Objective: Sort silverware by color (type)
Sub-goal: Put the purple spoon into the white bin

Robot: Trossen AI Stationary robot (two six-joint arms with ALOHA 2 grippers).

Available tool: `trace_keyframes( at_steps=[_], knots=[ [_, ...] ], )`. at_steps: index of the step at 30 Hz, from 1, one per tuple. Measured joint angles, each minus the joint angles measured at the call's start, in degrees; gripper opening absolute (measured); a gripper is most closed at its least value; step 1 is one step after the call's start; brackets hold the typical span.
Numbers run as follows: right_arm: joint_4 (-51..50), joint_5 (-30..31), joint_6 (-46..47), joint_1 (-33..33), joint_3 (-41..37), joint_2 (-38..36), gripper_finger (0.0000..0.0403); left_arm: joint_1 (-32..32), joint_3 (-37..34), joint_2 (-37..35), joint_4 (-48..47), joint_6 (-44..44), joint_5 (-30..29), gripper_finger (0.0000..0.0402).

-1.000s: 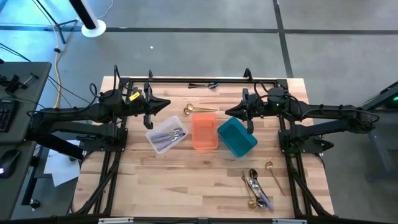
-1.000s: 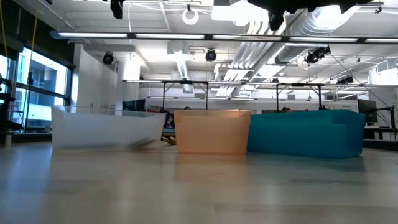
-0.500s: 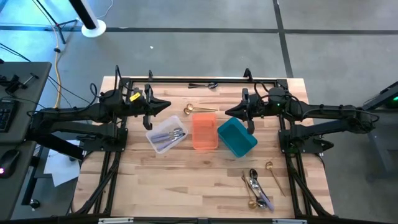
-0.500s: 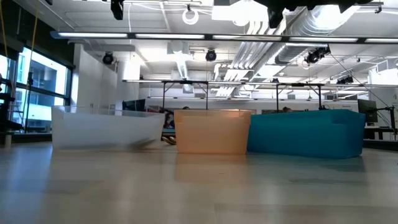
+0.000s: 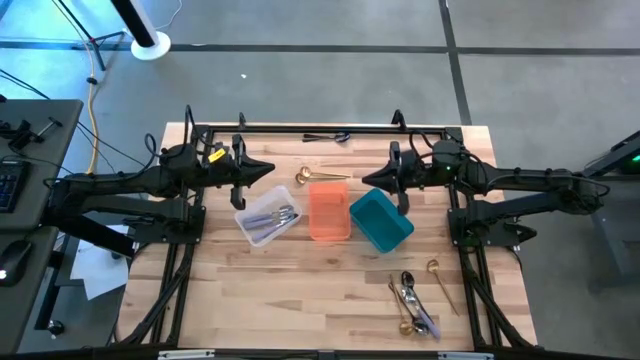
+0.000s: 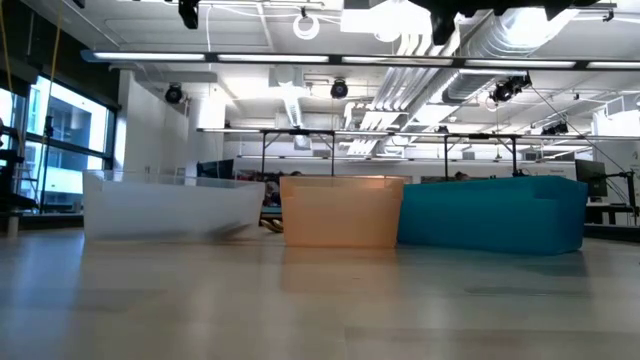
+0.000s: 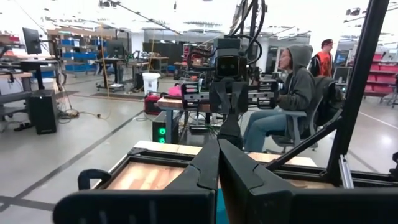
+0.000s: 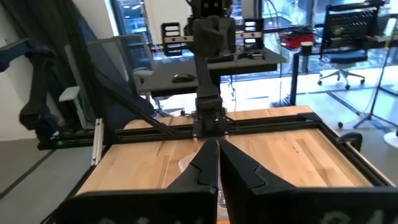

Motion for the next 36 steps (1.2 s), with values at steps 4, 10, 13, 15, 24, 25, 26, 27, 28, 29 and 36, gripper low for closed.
trace_keyframes(
  at_steps=[4,10,13,15,24,25,26,27,28,29,36],
  knots=[
    [-0.03,1.54,1.59,0.00,0.00,0.00,0.0000,0.01,0.00,0.09,0.07,0.15,1.44,0.0000],
    [-0.03,1.00,1.34,0.00,0.00,0.00,0.0000,-0.04,0.00,0.11,0.36,-0.52,4.92,0.0000],
    [-0.03,0.87,1.35,0.00,0.00,0.00,0.0000,-0.04,0.00,0.13,0.32,-1.40,4.91,0.0000],
    [-0.03,0.85,2.03,0.00,0.00,0.00,0.0000,-0.04,0.00,0.13,0.28,-1.46,4.92,0.0000],
    [0.39,-3.50,30.17,1.57,0.00,0.00,0.0000,-0.04,0.00,0.13,0.17,-5.71,4.58,0.0000],
    [0.40,-6.20,31.91,2.59,0.00,0.00,0.0000,-0.04,0.00,0.13,0.17,-5.90,4.43,0.0000],
    [0.39,-8.94,33.44,3.98,0.00,0.00,0.0000,-0.04,0.00,0.13,0.15,-5.92,4.32,0.0000],
    [0.38,-11.12,34.71,5.69,0.00,0.00,0.0000,-0.02,0.00,0.13,0.15,-5.92,4.14,0.0000],
    [0.38,-12.80,36.14,7.52,0.00,0.00,0.0000,-0.02,0.00,0.13,0.15,-5.92,3.72,0.0000],
    [0.33,-13.77,37.75,9.62,0.00,0.00,0.0000,-0.03,0.00,0.13,0.15,-5.92,3.48,0.0000],
    [-5.72,-7.13,50.62,30.67,0.00,0.00,0.0000,-0.02,0.00,0.12,-1.18,-6.04,3.39,0.0000]
  ],
)
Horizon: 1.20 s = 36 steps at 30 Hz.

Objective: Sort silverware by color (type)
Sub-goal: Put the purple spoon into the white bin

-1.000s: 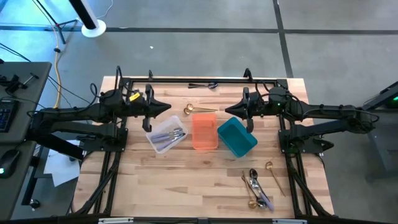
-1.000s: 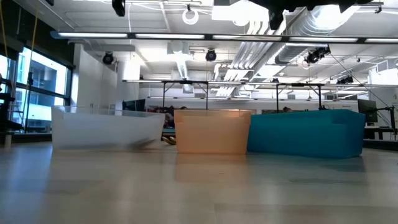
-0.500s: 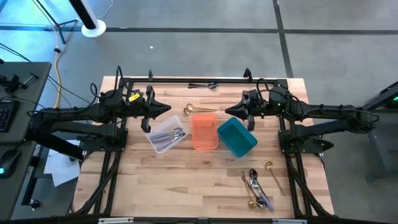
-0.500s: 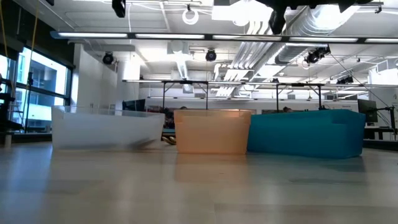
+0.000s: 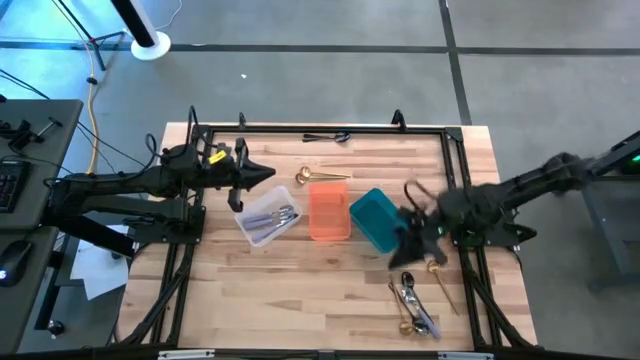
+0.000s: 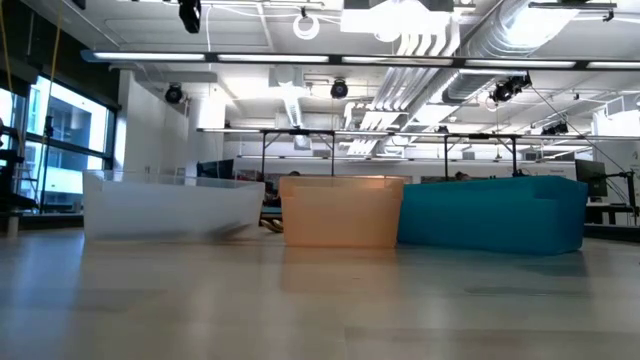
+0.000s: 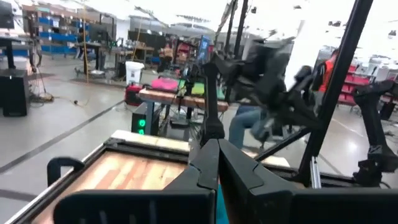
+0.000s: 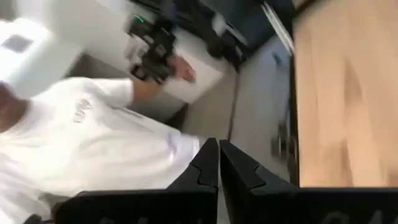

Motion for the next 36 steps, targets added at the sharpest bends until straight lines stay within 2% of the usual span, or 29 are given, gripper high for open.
trace_keyframes(
  at_steps=[3,6,8,11,14,18,22,25,31,36],
  knots=[
    [-6.36,11.68,7.76,10.34,0.00,0.36,0.0000,0.00,0.00,-0.01,-1.27,-0.85,-0.02,0.0000],
    [-12.58,22.43,21.03,19.67,0.00,2.54,0.0000,0.00,0.00,0.00,-1.66,-1.01,-0.04,0.0000],
    [-14.46,27.29,31.38,24.89,0.00,5.35,0.0000,0.00,0.00,-0.01,-1.65,-1.01,-0.04,0.0000],
    [-15.92,30.59,45.87,30.85,0.00,11.26,0.0000,0.00,0.00,-0.01,-1.65,-1.00,-0.04,0.0000],
    [-16.21,30.04,56.94,34.17,0.00,17.64,0.0000,0.02,0.00,-0.01,-1.65,-0.99,-0.04,0.0000],
    [-16.21,22.88,66.00,35.37,-0.02,24.74,0.0000,0.02,0.00,-0.01,-1.63,-0.98,-0.04,0.0000],
    [-17.14,18.92,67.74,34.87,0.28,27.70,0.0000,0.02,0.00,-0.01,-1.63,-0.98,-0.04,0.0000],
    [-24.86,16.60,69.05,33.79,3.56,29.36,0.0000,0.02,0.00,-0.01,-1.63,-0.98,-0.04,0.0000],
    [-36.75,15.85,67.96,31.21,13.06,36.55,0.0000,0.02,0.00,-0.01,-1.71,-0.98,-0.02,0.0000],
    [-45.13,15.66,66.15,30.71,16.88,40.59,0.0000,0.02,0.00,-0.01,-1.86,-0.98,-0.02,0.0000]
  ],
)
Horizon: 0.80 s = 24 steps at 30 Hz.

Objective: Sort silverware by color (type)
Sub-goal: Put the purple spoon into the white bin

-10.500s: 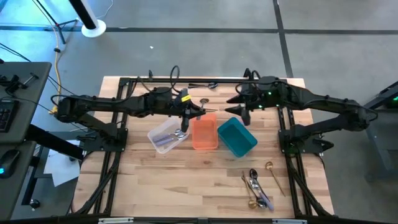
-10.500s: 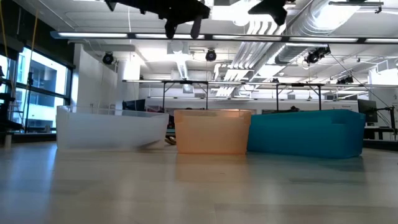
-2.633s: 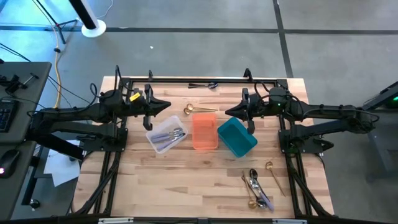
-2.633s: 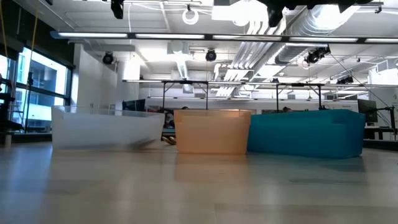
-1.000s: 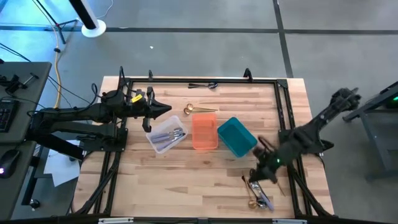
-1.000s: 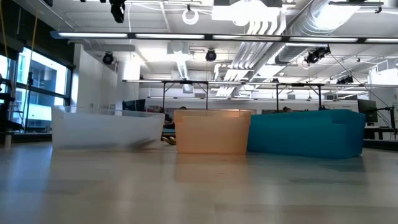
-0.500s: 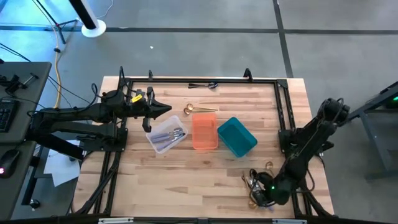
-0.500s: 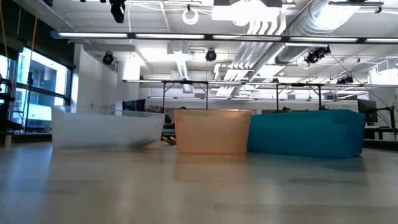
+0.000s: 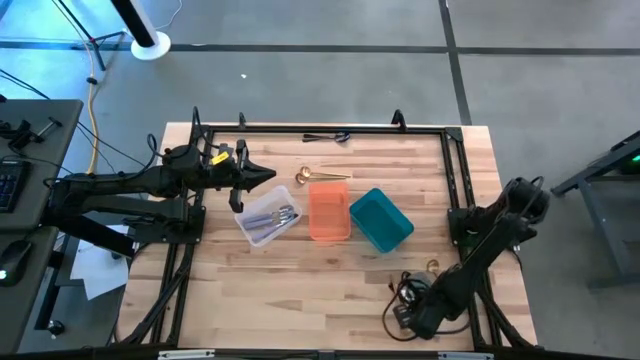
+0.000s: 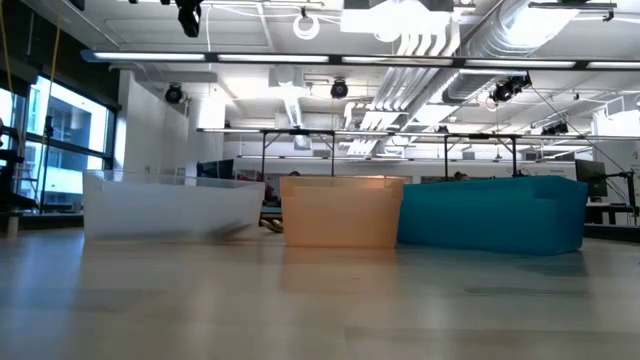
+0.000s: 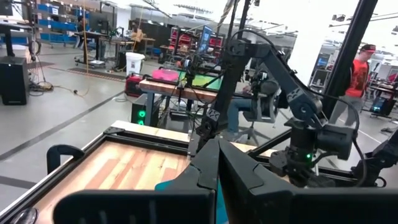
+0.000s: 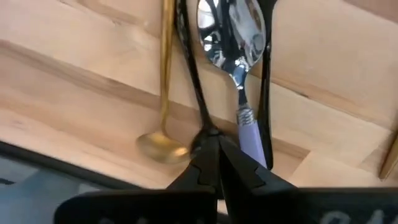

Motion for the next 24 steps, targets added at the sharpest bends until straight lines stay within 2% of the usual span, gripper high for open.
trace_keyframes(
  at_steps=[4,11,19,24],
  knots=[
    [0.11,-0.77,-1.04,0.00,0.02,0.71,0.0000,0.00,0.00,0.00,-0.16,-0.02,0.00,0.0000],
    [-1.80,1.31,-0.54,0.00,0.02,0.77,0.0008,0.00,0.00,0.00,-1.27,-0.39,0.00,0.0000],
    [-4.04,1.37,-0.39,0.00,-0.01,0.77,0.0087,0.00,0.00,0.00,-1.28,-0.46,0.00,0.0000],
    [-3.71,0.68,-1.03,-0.40,-0.01,2.74,0.0113,0.00,0.00,0.00,-1.31,-0.46,0.00,0.0000]
  ],
)
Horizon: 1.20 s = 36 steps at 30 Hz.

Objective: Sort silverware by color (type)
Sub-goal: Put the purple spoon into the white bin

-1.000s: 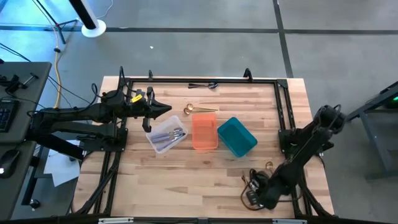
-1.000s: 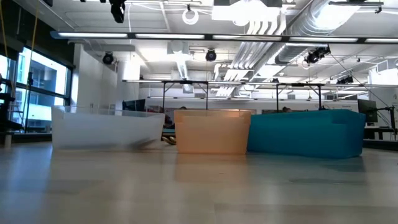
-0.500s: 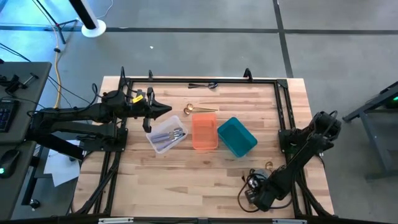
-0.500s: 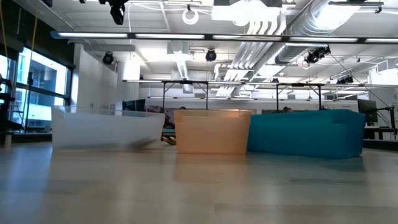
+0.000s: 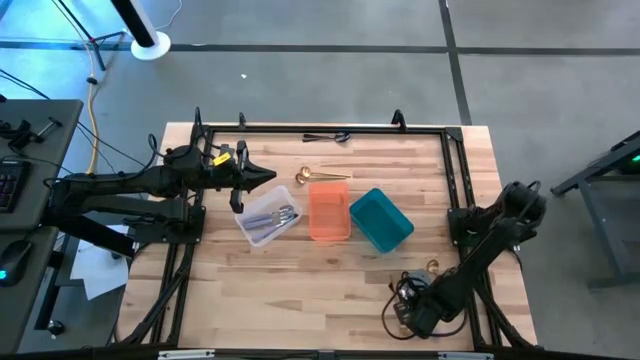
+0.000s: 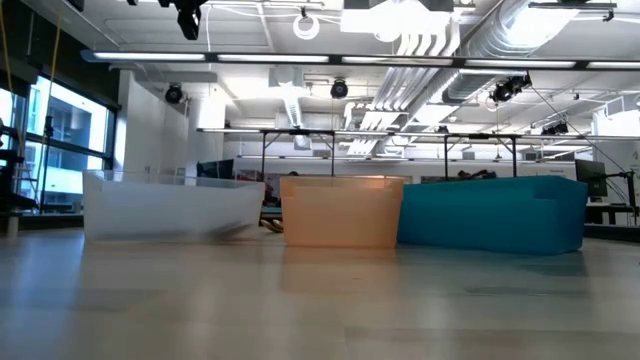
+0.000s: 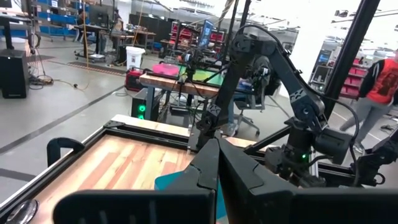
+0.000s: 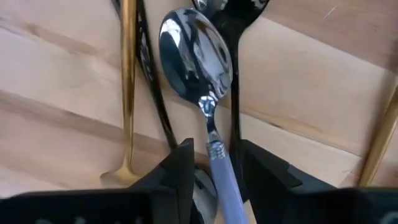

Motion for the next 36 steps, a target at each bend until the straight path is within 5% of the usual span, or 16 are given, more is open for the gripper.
trace_keyframes(
  at_steps=[29,36],
  knots=[
    [1.70,-2.17,-2.45,-2.61,0.17,3.47,0.0113,-0.02,0.00,0.00,-1.61,0.00,-0.02,0.0000],
    [0.57,-2.39,-3.02,-2.59,0.13,3.52,0.0060,-0.01,0.00,0.00,-1.63,0.00,-0.02,0.0000]
  ],
)
